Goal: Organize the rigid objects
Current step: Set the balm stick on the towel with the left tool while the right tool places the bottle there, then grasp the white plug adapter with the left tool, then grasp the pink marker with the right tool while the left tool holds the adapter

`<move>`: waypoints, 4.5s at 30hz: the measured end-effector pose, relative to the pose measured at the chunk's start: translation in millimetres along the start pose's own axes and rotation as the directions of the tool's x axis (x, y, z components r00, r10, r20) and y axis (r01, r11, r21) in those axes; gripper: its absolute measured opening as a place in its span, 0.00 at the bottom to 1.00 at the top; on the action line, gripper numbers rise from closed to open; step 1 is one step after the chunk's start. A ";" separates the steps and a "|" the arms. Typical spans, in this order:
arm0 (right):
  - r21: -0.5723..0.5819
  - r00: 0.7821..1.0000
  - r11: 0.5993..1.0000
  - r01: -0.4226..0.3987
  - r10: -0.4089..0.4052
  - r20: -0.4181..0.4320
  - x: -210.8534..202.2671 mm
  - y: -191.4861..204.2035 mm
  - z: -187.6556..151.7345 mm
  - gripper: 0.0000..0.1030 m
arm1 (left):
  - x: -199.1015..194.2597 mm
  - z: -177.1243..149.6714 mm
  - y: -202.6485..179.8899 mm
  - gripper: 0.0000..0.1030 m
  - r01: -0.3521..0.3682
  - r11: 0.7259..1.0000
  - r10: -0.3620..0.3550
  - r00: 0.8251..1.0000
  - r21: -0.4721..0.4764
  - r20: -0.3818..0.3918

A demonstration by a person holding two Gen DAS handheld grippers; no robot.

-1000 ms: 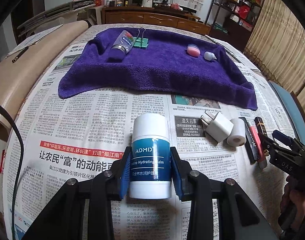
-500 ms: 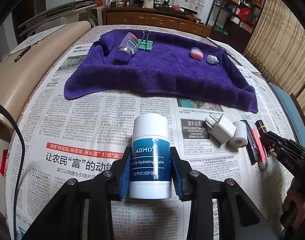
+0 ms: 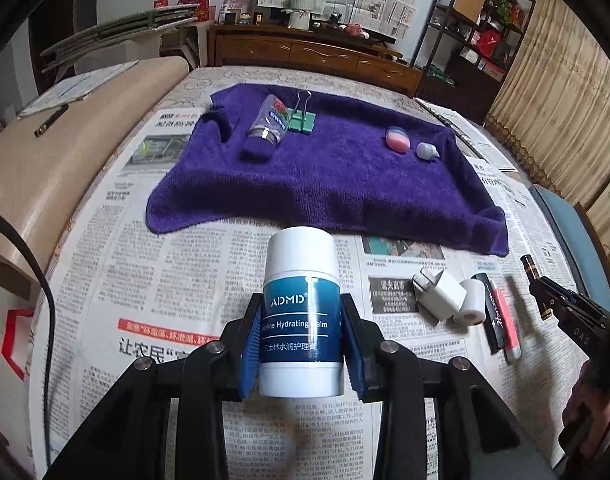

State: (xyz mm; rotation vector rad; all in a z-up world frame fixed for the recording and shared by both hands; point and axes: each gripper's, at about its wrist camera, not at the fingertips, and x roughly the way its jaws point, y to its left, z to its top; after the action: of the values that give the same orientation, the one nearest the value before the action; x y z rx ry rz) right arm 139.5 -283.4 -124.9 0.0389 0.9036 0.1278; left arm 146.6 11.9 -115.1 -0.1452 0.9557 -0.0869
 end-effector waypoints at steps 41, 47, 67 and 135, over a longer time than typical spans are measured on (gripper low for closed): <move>-0.169 0.991 0.982 -0.086 0.066 -0.119 122.6 60.2 121.2 0.23 | 115.3 116.7 -23.8 0.33 0.018 0.968 0.017 0.990 0.252 -0.137; -0.216 0.990 0.973 -0.084 0.056 -0.133 124.8 63.7 115.9 0.23 | 117.1 114.2 -25.9 0.33 0.011 0.959 0.032 0.988 0.282 -0.149; -0.210 0.990 0.971 -0.116 0.094 -0.109 93.4 57.0 111.2 0.54 | 81.5 108.5 -17.9 0.72 0.006 0.957 0.040 0.988 0.290 -0.152; -0.093 0.996 0.995 0.017 -0.025 -0.087 21.9 21.7 -14.1 1.00 | 25.7 -24.0 -49.3 0.41 0.147 0.892 -0.144 0.989 0.427 -0.039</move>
State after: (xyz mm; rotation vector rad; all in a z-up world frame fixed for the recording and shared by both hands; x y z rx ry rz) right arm 139.8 -259.3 -148.9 -0.0627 0.9846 0.1524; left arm 141.2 -42.3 -141.5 0.1929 0.9094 -0.4348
